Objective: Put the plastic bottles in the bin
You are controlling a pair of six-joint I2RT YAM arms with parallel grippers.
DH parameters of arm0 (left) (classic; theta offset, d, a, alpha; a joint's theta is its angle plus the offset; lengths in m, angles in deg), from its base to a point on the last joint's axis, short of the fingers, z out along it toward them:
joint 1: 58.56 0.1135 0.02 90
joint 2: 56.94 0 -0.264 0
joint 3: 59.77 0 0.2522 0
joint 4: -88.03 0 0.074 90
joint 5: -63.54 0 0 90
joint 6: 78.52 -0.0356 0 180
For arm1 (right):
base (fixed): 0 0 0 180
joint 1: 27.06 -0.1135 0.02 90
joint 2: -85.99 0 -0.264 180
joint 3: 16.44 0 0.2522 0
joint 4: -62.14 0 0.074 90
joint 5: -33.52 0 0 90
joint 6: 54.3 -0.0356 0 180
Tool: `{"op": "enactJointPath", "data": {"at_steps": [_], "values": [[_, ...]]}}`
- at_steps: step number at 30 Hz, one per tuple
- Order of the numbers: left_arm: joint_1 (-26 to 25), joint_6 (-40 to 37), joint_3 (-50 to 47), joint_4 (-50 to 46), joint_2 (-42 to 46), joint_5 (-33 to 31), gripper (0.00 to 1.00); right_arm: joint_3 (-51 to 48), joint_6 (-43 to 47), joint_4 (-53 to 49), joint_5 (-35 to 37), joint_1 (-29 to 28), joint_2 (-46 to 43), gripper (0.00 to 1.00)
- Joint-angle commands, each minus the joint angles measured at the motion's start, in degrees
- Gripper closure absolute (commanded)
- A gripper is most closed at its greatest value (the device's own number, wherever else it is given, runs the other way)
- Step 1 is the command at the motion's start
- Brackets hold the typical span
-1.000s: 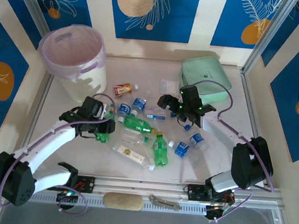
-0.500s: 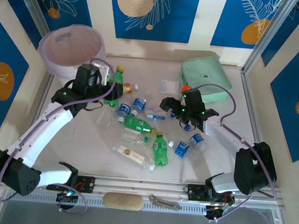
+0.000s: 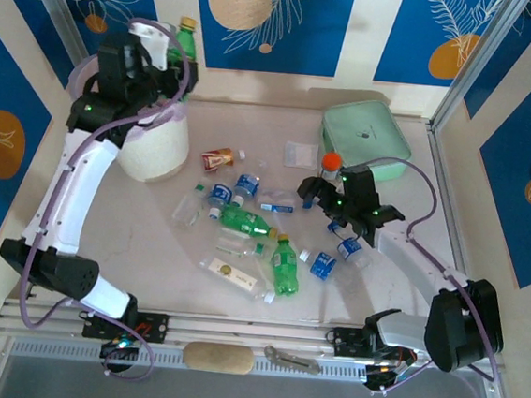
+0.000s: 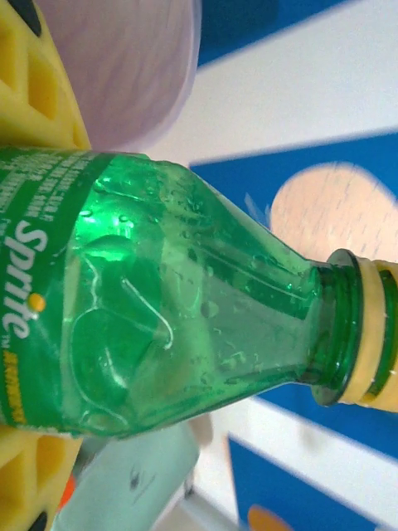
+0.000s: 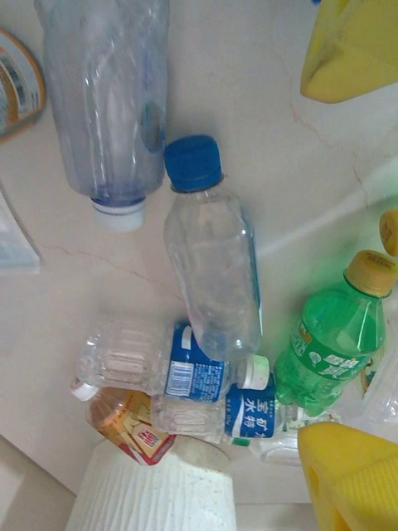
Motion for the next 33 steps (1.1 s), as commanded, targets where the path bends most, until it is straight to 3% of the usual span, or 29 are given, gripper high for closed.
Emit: {"op": "enactJointPath", "data": {"at_steps": [1, 5, 11, 21, 33], "values": [[4.09, -4.66, 1.98, -0.25, -0.86, -4.64, 0.62, -0.84, 1.41, -1.74, 0.73, 1.25, -2.27, 0.01], [7.41, -7.95, -2.35, 6.57, 0.13, -11.03, 0.62, -1.31, 1.26, -2.22, 0.75, 2.44, -3.88, 0.01], [10.8, -9.86, -7.07, 12.81, -1.26, -14.61, 0.62, -1.81, 0.43, -2.6, 0.3, 3.52, -5.48, 0.01], [15.53, -3.45, -5.97, 8.37, -9.54, -8.27, 0.62, -2.5, 0.33, -4.41, 1.61, 4.04, -8.96, 0.01], [15.81, -0.95, -6.53, 6.62, -13.3, -5.74, 0.58, -2.68, 0.21, -5.2, 2.05, 4.33, -10.4, 0.01]]}}
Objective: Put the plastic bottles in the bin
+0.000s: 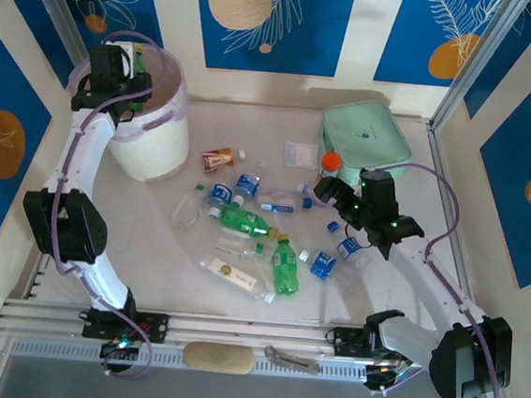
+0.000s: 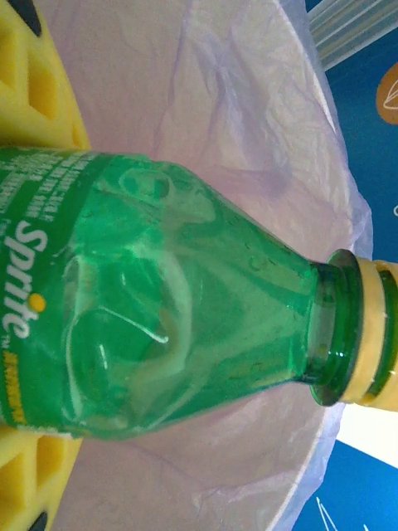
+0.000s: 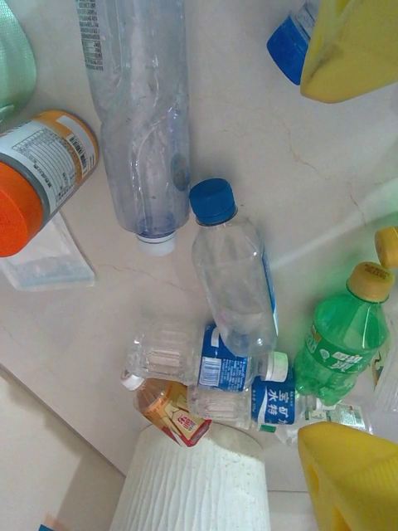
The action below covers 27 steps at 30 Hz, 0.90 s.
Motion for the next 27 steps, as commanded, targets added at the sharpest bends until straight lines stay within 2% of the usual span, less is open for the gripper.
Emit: {"op": "enactJointPath", "data": {"at_steps": [1, 3, 9, 17, 23, 27], "values": [[0.48, 1.35, 0.2, 0.02, 0.31, 1.68, 0.56, -0.75, -0.04, -1.41, 0.68, 0.21, -0.96, 0.01], [0.49, 1.35, -0.24, 0.32, 0.82, 1.7, 0.5, -0.69, -0.07, -1.42, 0.81, 0.28, -1.09, 0.01], [0.42, 1.93, -0.26, 0.08, 3.38, 2.62, 0.22, -0.66, 0.03, -1.42, 0.68, 0.24, -1.04, 0.01], [0.39, 8.73, -3.33, 1.81, 10.36, 10.66, 0.01, 1.11, 1.72, -2.28, 0.3, 0.35, 0.32, 0.01], [-0.41, 16.51, -11.51, 7.95, 18.39, 18.49, 0.0, 6.41, 6.15, -7.37, 1.08, 1.46, 3.18, 0.01], [-3.59, 21.01, -18.23, 13.48, 23.8, 23.43, 0.0, 8.99, 7.67, -9.42, 0.84, 3.4, 5.22, 0.01]]}}
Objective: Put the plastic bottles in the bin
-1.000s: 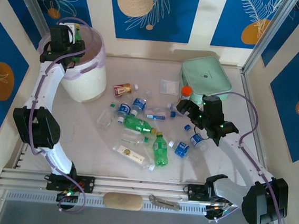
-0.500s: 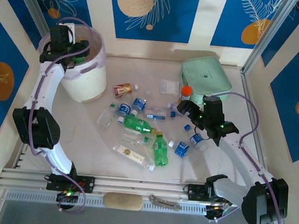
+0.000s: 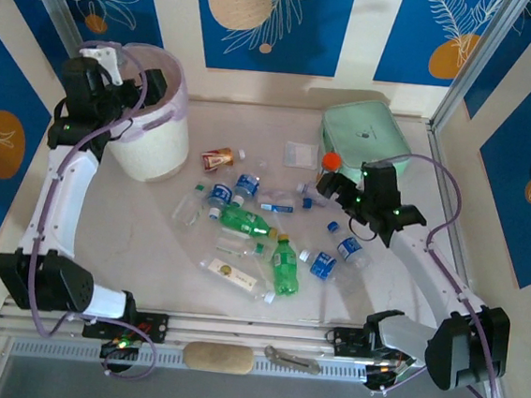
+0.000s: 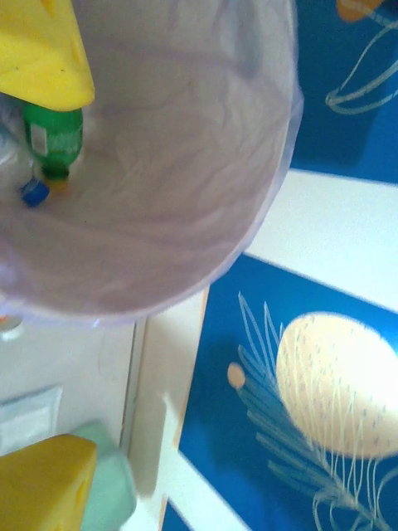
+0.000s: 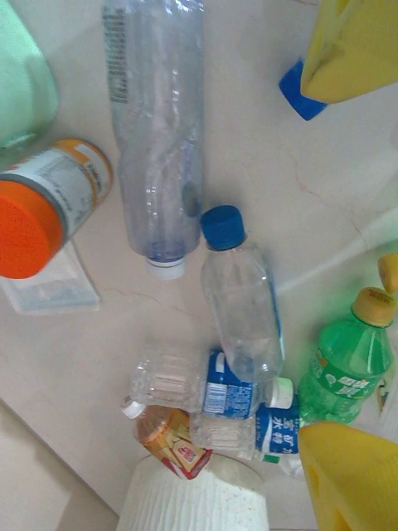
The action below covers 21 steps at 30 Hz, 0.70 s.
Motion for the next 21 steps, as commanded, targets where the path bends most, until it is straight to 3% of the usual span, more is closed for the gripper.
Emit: {"op": "enactJointPath", "data": {"at_steps": [1, 11, 17, 21], "values": [[-3.56, 5.44, -4.88, 6.82, 4.03, 6.8, 0.0, 3.07, 3.14, -3.28, 0.14, 1.69, 1.61, 0.01], [-18.76, 8.96, -21.05, 15.78, 10.39, 5.28, 0.0, 11.64, 15.27, -8.59, 0.99, 3.56, 10.18, 0.01], [-24.78, 15.87, -29.52, 23.3, 7.62, 5.96, 0.0, 15.86, 18.66, -14.44, -1.58, 2.67, 15.89, 0.01], [-28.43, 17.81, -33.26, 25.2, 4.92, 5.83, 0.0, 17.06, 17.18, -22.31, 1.51, 1.41, 18.63, 0.0]]}}
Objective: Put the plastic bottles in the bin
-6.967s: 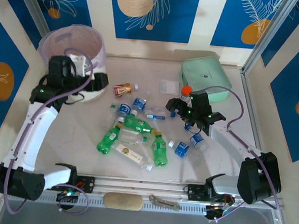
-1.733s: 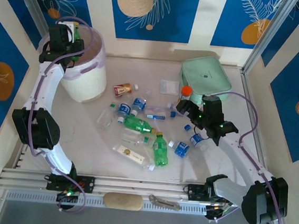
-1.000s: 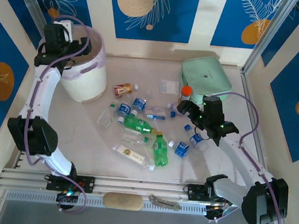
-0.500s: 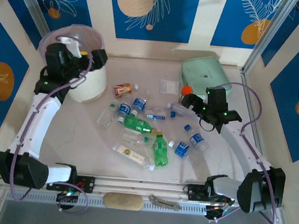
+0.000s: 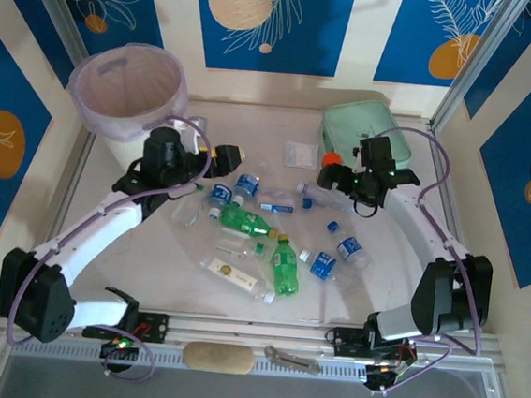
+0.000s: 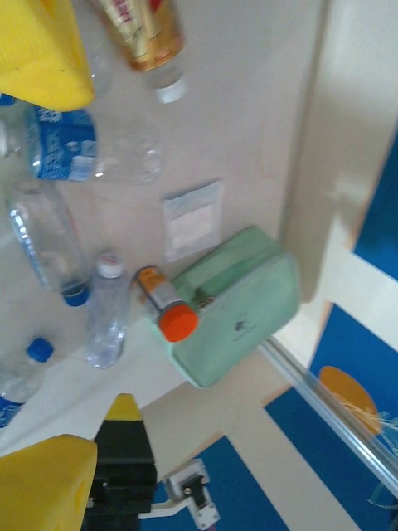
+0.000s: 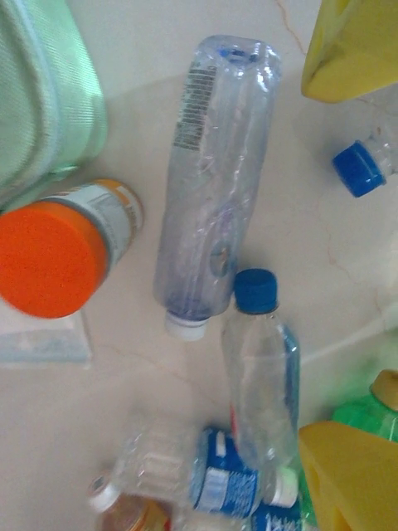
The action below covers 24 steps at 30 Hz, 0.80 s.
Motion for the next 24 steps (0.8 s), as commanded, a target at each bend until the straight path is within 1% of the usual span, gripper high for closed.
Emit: {"op": "enactJointPath", "data": {"at_steps": [1, 5, 10, 16, 24], "values": [[-2.91, 3.5, -2.54, 5.37, -2.21, 1.63, 0.0, 1.83, 0.63, -10.55, 2.61, -1.05, 1.92, 0.01], [-5.8, 4.05, -3.12, 7.08, -6.69, 3.03, 0.0, 0.41, 0.1, -16.05, 5.4, -1.82, 1.6, 0.01], [-8.48, 6.51, -1.88, 12.54, -13.34, 5.84, 0.0, -1.95, -0.8, -21.49, 9.22, -3.47, 2.16, 0.0], [-10.39, 7.6, 2.6, 14.64, -19.21, 9.36, 0.0, -3.86, -0.81, -22.16, 9.39, -3.79, 3.13, 0.05], [-11.28, 7.02, 2.98, 13.12, -20.17, 9.66, 0.0, -4.77, 1.39, -20.71, 9.21, -4.09, 7.37, 0.08]]}}
